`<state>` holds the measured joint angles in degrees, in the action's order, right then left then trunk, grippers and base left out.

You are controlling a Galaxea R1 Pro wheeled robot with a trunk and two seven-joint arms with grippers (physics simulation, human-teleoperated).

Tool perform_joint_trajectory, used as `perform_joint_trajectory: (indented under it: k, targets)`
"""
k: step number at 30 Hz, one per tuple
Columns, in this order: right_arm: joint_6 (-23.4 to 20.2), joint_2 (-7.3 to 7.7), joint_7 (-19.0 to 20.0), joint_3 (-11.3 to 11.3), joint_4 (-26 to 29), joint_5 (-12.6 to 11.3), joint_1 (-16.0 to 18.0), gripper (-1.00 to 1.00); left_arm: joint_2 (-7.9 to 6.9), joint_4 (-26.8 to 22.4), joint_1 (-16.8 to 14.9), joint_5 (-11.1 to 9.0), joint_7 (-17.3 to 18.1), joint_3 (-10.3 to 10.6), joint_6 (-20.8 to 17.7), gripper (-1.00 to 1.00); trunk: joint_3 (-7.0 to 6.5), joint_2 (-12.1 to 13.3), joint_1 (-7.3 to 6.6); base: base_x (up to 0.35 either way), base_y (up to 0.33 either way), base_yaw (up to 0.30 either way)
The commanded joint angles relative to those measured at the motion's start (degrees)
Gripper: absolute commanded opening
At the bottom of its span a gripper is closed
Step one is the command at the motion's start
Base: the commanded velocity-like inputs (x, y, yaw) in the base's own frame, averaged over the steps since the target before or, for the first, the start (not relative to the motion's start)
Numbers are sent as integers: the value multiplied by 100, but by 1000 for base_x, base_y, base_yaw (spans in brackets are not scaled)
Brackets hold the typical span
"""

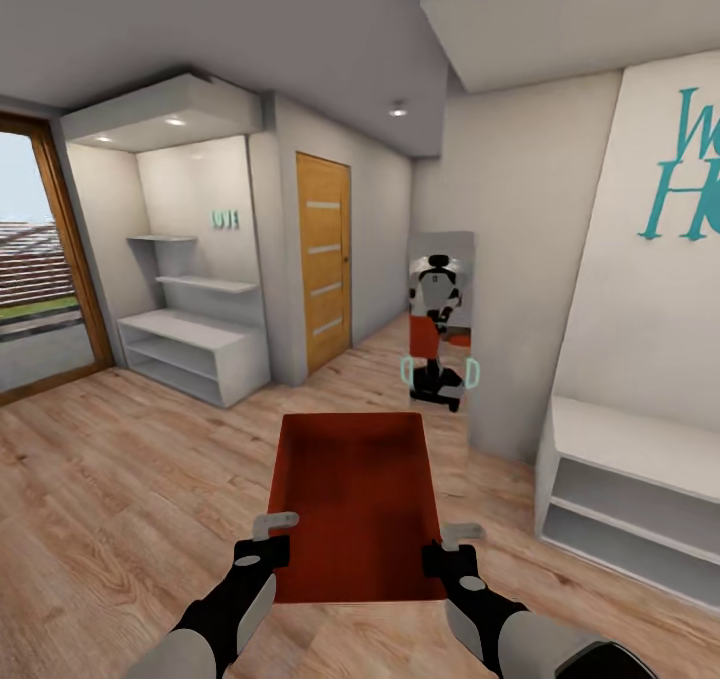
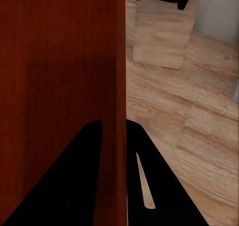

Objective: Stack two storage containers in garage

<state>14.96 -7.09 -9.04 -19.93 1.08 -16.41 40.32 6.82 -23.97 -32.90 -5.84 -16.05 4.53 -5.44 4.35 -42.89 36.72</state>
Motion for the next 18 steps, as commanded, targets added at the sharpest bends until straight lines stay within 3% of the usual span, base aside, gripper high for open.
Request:
perform_joint_trajectory:
  k: [1,18]
  targets:
    - [-10,-3,-2,201,15,77,3,-100,-278,-20,-6,-67,-74,-49,-36,-100,10,-8,5,322,0,72]
    - [-10,-3,-1,200,15,77,3,-100,-278,-20,-6,-67,-74,-49,-36,-100,10,-8,5,322,0,239]
